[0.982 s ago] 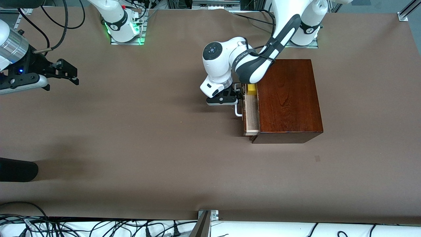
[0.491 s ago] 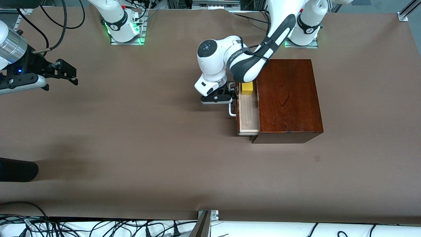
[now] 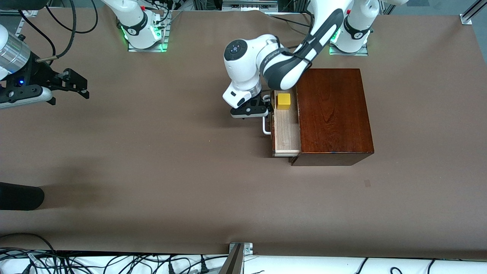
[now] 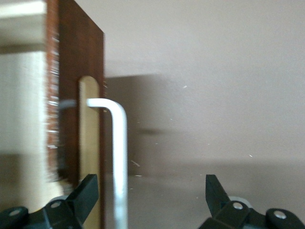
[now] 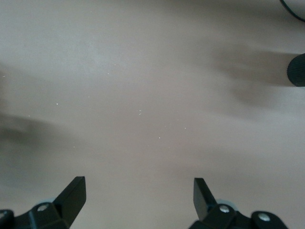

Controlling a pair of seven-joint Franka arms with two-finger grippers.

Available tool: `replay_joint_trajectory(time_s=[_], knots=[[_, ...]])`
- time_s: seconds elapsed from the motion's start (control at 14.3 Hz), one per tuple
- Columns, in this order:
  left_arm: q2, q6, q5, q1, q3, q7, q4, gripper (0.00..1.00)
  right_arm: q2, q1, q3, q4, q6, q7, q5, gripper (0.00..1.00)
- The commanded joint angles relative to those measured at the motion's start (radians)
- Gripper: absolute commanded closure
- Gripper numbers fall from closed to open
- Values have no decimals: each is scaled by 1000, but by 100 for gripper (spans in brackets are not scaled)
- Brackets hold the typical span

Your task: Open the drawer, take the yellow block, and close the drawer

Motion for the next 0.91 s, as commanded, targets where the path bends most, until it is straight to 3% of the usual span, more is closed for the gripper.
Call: replay_joint_trajectory(time_s=[0.0,0.21,0.42,0.84], knots=[[-59,-150,-48,6,7,106,71,0,13,-11,5,22,6,-6,16,0],[-98,-362,-114,79,6,281,202,0,18,-7,7,22,3,-7,11,0],[-195,-413,-248,257,6,486,205,0,26,-7,10,22,-9,5,16,0],[-312,-488,-389,579,14,926,188,0,99,23,18,25,0,-13,-15,0]])
